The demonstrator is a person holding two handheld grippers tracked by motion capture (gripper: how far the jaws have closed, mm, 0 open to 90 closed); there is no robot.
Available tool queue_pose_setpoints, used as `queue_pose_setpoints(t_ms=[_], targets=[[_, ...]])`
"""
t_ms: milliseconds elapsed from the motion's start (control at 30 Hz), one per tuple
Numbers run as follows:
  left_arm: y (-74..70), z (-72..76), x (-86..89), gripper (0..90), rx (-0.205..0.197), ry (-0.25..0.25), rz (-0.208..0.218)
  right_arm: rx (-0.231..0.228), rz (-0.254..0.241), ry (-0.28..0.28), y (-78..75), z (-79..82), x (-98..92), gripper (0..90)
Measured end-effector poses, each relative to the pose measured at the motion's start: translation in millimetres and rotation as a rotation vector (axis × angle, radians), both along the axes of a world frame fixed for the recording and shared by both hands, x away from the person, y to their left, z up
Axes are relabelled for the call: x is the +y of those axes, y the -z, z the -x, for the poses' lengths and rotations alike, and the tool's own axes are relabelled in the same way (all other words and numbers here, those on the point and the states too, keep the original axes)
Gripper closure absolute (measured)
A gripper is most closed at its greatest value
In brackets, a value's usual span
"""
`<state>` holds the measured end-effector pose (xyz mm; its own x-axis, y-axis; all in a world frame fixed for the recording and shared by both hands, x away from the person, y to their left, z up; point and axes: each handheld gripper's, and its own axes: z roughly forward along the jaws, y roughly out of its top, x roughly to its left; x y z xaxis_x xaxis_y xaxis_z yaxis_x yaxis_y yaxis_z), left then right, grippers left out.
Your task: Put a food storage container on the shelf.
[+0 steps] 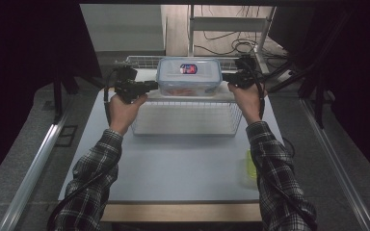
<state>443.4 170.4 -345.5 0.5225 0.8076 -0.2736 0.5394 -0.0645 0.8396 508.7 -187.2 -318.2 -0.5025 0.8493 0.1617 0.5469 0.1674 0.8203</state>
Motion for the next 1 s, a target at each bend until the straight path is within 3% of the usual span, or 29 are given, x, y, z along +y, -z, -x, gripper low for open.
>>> queue_pose_setpoints(t_ms=[67, 167, 433, 767, 1000], targets=[[0.0, 3.8, 1.7, 74.7, -0.012, 0.000, -0.019, -0.002, -0.012, -0.009, 0.8, 2.9, -5.0, 82.5], [1.7, 10.9, 4.8, 70.7, -0.017, 0.004, -0.012, -0.017, -0.034, -0.038, 0.4, 11.5, -13.2, 77.8], [8.2, 36.2, 6.8, 53.7, -0.037, 0.041, -0.022, -0.056, -0.021, -0.097, 1.2, 37.8, -21.9, 65.1], [22.3, 70.9, -3.7, 35.0, -0.069, 0.118, -0.107, -0.088, -0.020, -0.181, 13.4, 77.9, -26.6, 53.7], [36.9, 92.2, -7.2, 25.5, -0.088, 0.147, -0.119, -0.107, 0.002, -0.231, 23.6, 104.0, -27.1, 43.3]])
